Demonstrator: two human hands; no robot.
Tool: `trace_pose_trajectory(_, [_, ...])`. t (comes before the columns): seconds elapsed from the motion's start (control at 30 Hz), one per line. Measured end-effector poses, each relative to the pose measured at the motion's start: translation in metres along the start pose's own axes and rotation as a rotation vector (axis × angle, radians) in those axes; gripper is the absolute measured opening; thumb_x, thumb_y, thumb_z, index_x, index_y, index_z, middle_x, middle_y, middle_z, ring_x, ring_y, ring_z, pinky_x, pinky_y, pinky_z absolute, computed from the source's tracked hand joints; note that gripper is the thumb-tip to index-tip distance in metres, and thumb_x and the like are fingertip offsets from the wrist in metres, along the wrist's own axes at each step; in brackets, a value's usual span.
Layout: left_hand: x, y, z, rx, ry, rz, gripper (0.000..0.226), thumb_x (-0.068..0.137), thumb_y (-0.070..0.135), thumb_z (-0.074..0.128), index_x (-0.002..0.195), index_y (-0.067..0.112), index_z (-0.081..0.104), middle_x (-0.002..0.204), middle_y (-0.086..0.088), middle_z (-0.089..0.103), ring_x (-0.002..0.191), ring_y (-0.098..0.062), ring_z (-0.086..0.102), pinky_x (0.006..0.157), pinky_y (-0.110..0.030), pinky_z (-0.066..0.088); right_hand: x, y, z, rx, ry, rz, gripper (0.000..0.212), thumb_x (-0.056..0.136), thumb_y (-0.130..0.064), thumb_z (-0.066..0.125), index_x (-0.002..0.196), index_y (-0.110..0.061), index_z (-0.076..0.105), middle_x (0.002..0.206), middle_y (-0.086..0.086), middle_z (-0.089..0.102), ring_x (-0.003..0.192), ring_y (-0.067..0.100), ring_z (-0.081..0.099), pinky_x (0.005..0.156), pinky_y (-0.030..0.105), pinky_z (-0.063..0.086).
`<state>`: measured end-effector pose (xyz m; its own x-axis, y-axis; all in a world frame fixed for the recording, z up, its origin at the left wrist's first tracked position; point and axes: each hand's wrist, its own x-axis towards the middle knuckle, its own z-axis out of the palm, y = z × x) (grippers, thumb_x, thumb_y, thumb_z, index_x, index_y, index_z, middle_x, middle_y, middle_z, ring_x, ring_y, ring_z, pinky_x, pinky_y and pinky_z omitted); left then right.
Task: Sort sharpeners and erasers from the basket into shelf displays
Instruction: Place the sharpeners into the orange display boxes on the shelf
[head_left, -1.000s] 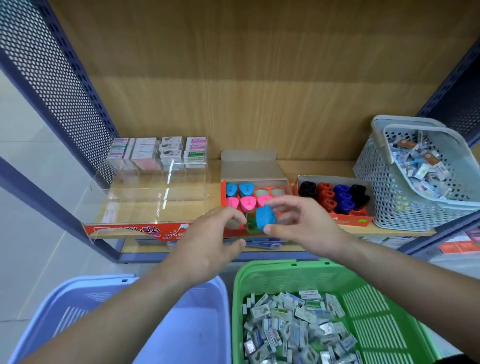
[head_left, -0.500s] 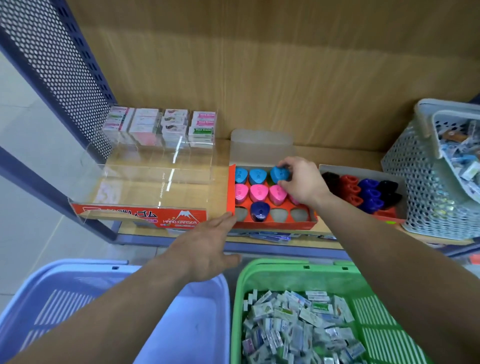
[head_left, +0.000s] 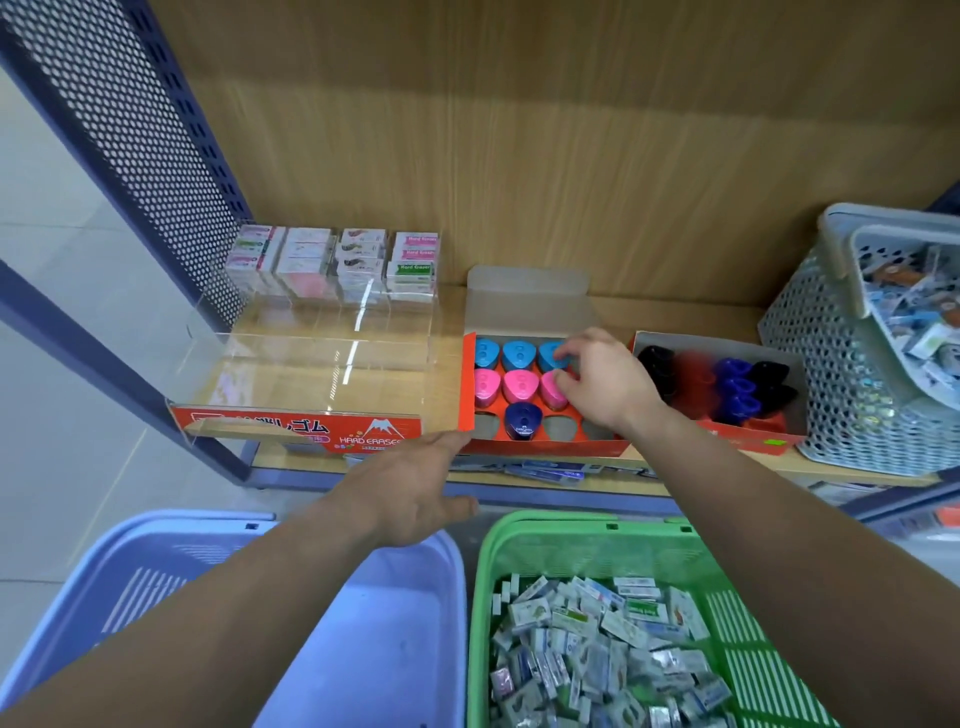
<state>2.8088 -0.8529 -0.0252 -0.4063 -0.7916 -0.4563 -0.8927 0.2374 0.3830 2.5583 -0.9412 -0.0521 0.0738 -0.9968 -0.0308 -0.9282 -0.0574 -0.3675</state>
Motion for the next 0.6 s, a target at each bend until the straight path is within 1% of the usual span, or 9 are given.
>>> trace_pose_trajectory(0.07, [-0.011, -0.002, -0.006, 0.019, 0.025, -0.017, 0.076, 0.096, 0.05, 0.058, 0.159, 0.028, 0.021, 0.164, 0.005, 0.027, 0.148, -0.018, 0.029, 0.119, -0.033, 0.028, -0.016, -0.018, -0.008, 0.052, 0.036, -0.01, 0.028, 0.092, -0.027, 0.067, 0.118, -0.018, 0.07, 0.122, 0.004, 0.059, 0.112, 0.025, 0.061, 0.096, 0.035, 0.049])
trace_pose_trajectory(0.17, [-0.04, -0.01, -0.017, 0.045, 0.069, -0.046, 0.066, 0.096, 0.047, 0.059, 0.154, 0.027, 0.032, 0.157, 0.004, 0.038, 0.142, -0.019, 0.038, 0.113, -0.031, 0.034, -0.05, -0.059, -0.016, 0.125, 0.047, -0.111, 0.023, 0.091, -0.028, 0.068, 0.112, -0.02, 0.073, 0.115, 0.002, 0.062, 0.106, 0.022, 0.061, 0.093, 0.033, 0.048])
trace_pose_trajectory(0.23, [-0.067, -0.021, -0.02, 0.066, 0.086, -0.072, 0.061, 0.096, 0.046, 0.059, 0.15, 0.026, 0.039, 0.153, 0.002, 0.044, 0.138, -0.02, 0.042, 0.108, -0.029, 0.036, -0.075, -0.091, -0.014, 0.182, 0.022, -0.188, 0.022, 0.089, -0.027, 0.069, 0.11, -0.021, 0.073, 0.107, 0.0, 0.062, 0.102, 0.022, 0.061, 0.09, 0.033, 0.048])
trace_pose_trajectory(0.27, [-0.083, -0.029, -0.019, 0.064, 0.095, -0.09, 0.06, 0.096, 0.045, 0.06, 0.148, 0.025, 0.041, 0.152, 0.001, 0.045, 0.137, -0.02, 0.043, 0.108, -0.029, 0.036, -0.088, -0.108, -0.009, 0.206, -0.007, -0.227, 0.023, 0.088, -0.026, 0.07, 0.11, -0.02, 0.074, 0.106, 0.0, 0.062, 0.1, 0.022, 0.062, 0.089, 0.033, 0.048])
trace_pose_trajectory(0.37, [-0.138, -0.059, -0.003, 0.025, 0.146, -0.166, 0.058, 0.095, 0.042, 0.063, 0.147, 0.023, 0.044, 0.151, 0.001, 0.046, 0.136, -0.02, 0.045, 0.109, -0.031, 0.038, -0.126, -0.155, 0.013, 0.243, -0.123, -0.349, 0.024, 0.088, -0.027, 0.072, 0.11, -0.019, 0.073, 0.102, -0.004, 0.06, 0.098, 0.02, 0.06, 0.086, 0.032, 0.046])
trace_pose_trajectory(0.43, [-0.18, -0.085, 0.018, -0.002, 0.164, -0.243, 0.058, 0.095, 0.039, 0.063, 0.147, 0.022, 0.044, 0.151, -0.001, 0.046, 0.136, -0.021, 0.046, 0.108, -0.033, 0.039, -0.15, -0.178, 0.039, 0.227, -0.214, -0.403, 0.025, 0.089, -0.029, 0.07, 0.111, -0.018, 0.072, 0.104, -0.002, 0.062, 0.1, 0.021, 0.06, 0.086, 0.033, 0.045])
trace_pose_trajectory(0.53, [-0.244, -0.127, 0.057, 0.062, 0.192, -0.349, 0.061, 0.091, 0.041, 0.061, 0.144, 0.016, 0.048, 0.147, -0.007, 0.05, 0.131, -0.03, 0.052, 0.104, -0.035, 0.044, -0.178, -0.197, 0.1, 0.207, -0.397, -0.391, 0.028, 0.09, -0.033, 0.069, 0.115, -0.019, 0.069, 0.117, 0.003, 0.064, 0.109, 0.022, 0.059, 0.095, 0.038, 0.047])
trace_pose_trajectory(0.6, [-0.277, -0.158, 0.078, 0.084, 0.267, -0.429, 0.066, 0.082, 0.04, 0.065, 0.14, 0.01, 0.053, 0.142, -0.013, 0.053, 0.124, -0.037, 0.058, 0.097, -0.041, 0.051, -0.188, -0.207, 0.144, 0.148, -0.537, -0.36, 0.036, 0.09, -0.039, 0.068, 0.122, -0.022, 0.065, 0.124, 0.004, 0.061, 0.117, 0.025, 0.057, 0.099, 0.041, 0.046])
